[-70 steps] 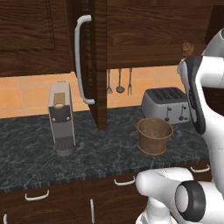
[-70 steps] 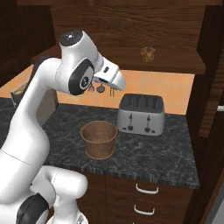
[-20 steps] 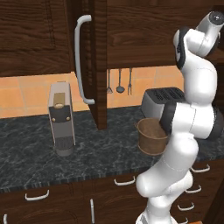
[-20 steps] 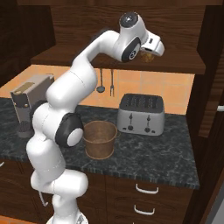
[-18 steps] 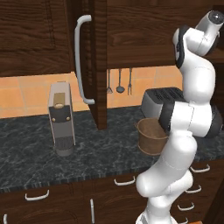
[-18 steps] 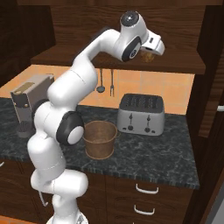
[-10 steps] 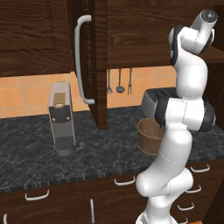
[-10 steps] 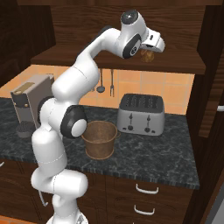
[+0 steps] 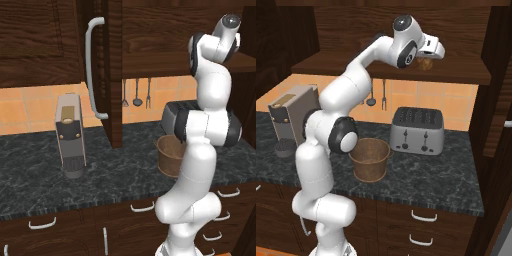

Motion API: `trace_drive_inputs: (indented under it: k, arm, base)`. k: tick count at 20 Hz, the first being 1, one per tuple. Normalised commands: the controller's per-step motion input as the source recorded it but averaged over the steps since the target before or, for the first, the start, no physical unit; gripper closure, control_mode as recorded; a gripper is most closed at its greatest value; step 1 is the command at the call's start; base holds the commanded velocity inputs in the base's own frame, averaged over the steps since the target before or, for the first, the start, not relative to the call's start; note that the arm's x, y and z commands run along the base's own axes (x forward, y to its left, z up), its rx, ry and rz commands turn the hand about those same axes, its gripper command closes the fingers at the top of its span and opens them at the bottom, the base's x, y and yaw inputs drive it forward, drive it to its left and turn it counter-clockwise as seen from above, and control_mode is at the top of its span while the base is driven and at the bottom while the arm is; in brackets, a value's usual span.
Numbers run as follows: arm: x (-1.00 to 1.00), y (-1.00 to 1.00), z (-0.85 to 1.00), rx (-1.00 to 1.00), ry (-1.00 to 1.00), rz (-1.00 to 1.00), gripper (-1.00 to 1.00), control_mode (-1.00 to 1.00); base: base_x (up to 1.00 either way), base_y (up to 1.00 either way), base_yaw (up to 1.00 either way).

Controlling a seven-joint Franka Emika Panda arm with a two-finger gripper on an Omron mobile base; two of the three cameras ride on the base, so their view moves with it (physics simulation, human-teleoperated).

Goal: Open the cabinet, pick up the bread from the cabinet and place it in the basket. Then move the basket to the dining counter.

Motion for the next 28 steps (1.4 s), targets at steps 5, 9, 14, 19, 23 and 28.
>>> trace_drive_inputs:
  k: [5, 9, 14, 19, 23, 28]
  arm:
    - [0.12, -0.03, -0.03, 0.0, -0.01, 0.0, -1.0, -1.0]
    - [0.0, 0.0, -0.14, 0.01, 0.0, 0.0, 1.0, -1.0]
    - [0.0, 0.0, -0.23, 0.0, -0.1, 0.0, 1.0, -1.0]
    - [-0.03, 0.0, -0.33, -0.01, -0.14, 0.0, 1.0, -1.0]
    - [-0.26, 0.0, -0.26, -0.05, -0.18, 0.0, 1.0, -1.0]
    - [-0.32, 0.09, 0.04, 0.0, -0.03, 0.0, 1.0, -1.0]
  base:
    - [0.0, 0.0, 0.0]
    - [0.0, 0.0, 0.0]
    - [0.0, 0.0, 0.0]
    - [0.0, 0.0, 0.0]
    - [0.0, 0.0, 0.0]
    - [0.0, 0.0, 0.0]
